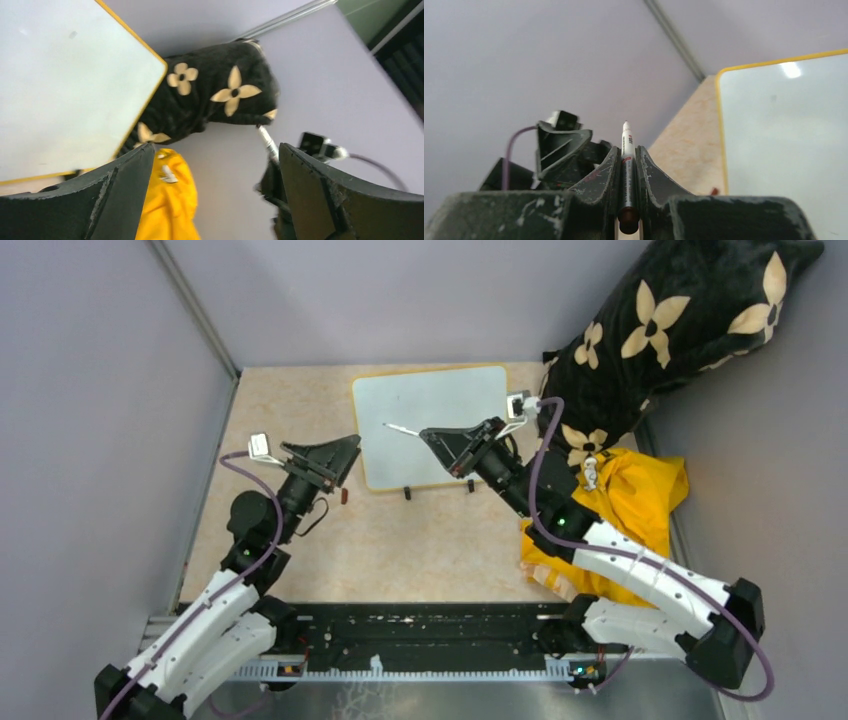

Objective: Write a sentence on the whiteboard

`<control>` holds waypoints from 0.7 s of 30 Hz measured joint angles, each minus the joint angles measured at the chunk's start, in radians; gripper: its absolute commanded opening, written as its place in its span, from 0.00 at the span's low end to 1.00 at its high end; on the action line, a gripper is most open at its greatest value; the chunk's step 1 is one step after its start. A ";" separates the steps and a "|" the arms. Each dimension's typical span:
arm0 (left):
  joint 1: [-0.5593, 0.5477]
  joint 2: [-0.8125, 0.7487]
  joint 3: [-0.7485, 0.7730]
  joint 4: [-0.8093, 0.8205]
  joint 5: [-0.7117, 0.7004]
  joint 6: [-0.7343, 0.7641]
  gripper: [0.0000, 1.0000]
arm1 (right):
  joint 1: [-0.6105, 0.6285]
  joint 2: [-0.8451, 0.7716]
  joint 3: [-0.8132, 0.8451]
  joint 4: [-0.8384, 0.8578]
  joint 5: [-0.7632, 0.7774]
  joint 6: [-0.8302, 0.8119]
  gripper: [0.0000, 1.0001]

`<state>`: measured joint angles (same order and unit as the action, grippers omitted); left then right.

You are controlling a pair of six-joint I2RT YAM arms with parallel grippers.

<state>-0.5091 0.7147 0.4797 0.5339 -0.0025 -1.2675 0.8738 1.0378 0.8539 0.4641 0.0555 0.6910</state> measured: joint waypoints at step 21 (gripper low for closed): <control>0.000 0.132 0.311 -0.579 -0.110 0.974 0.99 | 0.153 -0.038 0.014 -0.385 0.578 -0.485 0.00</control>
<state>-0.5091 0.8463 0.7906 -0.0452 -0.1123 -0.2935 1.0264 1.0000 0.8677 0.0792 0.6338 0.2058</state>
